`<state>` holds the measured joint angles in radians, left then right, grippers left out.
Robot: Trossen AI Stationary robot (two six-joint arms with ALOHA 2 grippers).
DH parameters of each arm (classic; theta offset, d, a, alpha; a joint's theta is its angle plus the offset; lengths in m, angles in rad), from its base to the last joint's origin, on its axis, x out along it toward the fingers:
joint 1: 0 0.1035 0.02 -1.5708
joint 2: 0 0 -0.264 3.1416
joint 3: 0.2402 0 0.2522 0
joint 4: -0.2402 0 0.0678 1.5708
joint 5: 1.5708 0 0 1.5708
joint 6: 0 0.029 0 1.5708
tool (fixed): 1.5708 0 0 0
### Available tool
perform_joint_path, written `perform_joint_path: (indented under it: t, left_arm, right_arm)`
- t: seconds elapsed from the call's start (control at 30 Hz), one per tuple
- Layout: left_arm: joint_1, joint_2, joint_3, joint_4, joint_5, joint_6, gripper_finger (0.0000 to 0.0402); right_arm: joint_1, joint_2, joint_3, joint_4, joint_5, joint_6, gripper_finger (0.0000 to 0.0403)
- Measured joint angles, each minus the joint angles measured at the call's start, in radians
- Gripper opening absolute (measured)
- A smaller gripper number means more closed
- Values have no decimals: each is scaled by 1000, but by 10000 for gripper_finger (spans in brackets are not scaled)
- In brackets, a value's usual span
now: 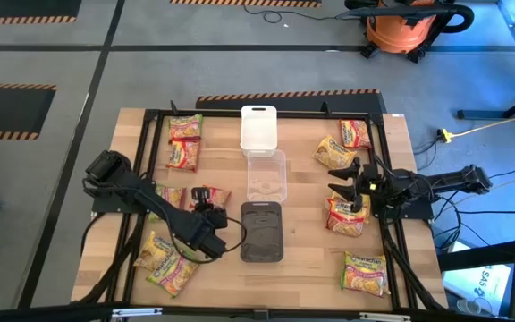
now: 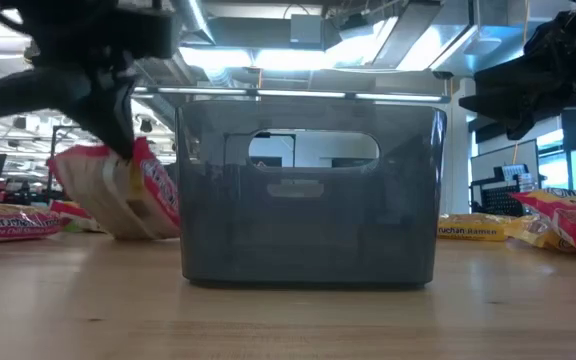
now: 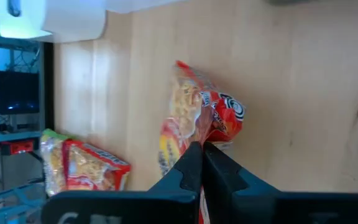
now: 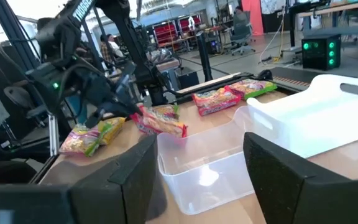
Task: Sort Maruchan noodles
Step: Put the red noodle pack into the white bin
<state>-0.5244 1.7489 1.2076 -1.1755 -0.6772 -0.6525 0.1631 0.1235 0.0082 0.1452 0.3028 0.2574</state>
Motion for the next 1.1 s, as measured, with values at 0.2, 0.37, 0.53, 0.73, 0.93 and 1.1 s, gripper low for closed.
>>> perform_joint_path:
  t: [0.2, 0.37, 0.53, 0.73, 0.93, 1.1]
  left_arm:
    - [21, 0, 90, -106, -24, 12, 0]
    - [37, -1, 153, -170, -48, 34, 0]
    - [52, -1, 198, -221, -79, 35, 0]
    - [61, -44, 229, -231, -125, 39, 0]
    - [81, -122, 265, -226, -200, 38, 0]
    - [114, -183, 270, -198, -233, 66, 0]
  right_arm:
    - [0, 64, 0, 59, -1, -5, 221]
    - [0, 155, 0, 138, 47, -18, 221]
    - [0, 244, 0, 256, 48, -24, 221]
    - [0, 365, 30, 283, 82, -80, 226]
    - [0, 569, 152, 282, 104, -209, 272]
    - [0, 765, 307, 285, 124, -353, 290]
